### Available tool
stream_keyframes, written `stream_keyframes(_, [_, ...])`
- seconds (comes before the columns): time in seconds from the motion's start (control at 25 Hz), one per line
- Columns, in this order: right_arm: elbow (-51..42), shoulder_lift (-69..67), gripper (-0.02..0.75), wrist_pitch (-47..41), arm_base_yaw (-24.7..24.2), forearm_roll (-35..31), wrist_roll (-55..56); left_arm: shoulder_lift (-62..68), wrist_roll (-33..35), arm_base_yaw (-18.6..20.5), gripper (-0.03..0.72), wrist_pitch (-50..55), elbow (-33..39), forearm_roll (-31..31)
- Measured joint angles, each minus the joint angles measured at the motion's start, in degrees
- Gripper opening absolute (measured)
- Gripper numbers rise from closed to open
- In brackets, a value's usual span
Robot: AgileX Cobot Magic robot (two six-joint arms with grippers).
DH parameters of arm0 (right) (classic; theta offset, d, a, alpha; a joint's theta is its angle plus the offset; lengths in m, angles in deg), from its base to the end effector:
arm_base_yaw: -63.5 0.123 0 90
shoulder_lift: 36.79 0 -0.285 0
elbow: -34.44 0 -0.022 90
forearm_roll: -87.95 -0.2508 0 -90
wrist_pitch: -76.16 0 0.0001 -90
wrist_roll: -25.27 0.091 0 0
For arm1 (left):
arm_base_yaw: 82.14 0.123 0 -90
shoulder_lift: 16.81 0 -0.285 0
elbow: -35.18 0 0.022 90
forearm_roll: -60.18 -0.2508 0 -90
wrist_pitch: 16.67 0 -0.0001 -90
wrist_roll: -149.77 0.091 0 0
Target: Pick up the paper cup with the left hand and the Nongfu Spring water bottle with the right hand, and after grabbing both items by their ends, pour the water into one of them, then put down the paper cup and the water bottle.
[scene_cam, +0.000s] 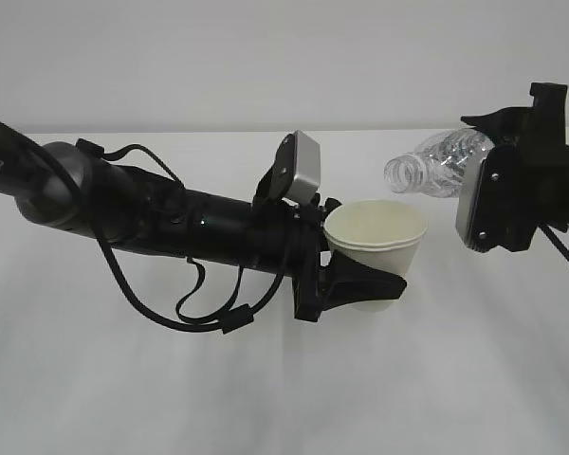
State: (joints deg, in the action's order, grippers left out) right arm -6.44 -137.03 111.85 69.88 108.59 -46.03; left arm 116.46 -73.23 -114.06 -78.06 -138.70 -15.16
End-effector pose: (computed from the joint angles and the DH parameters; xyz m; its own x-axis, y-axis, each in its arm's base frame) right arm 0.3063 0.0530 0.1956 0.2952 -0.9513 -0.0890 -0.3029 -0.0048 -0.9530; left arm 0.3149 -0.2871 0.1344 -0.0397 0.2205 -0.9746 0.9984 -0.0316 -0.0478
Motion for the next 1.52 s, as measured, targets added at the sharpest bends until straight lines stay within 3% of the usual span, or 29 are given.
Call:
stream_keyframes(0.24, [0.0,0.0,0.501,0.0,0.0,0.0,-1.6,0.0,0.0,1.8,0.449,-1.6,0.0,-0.1])
stream_keyframes(1.52, [2.1,0.0,0.501,0.1,0.0,1.7,-4.0,0.0,1.2,1.8,0.447,-1.7,0.0,-2.2])
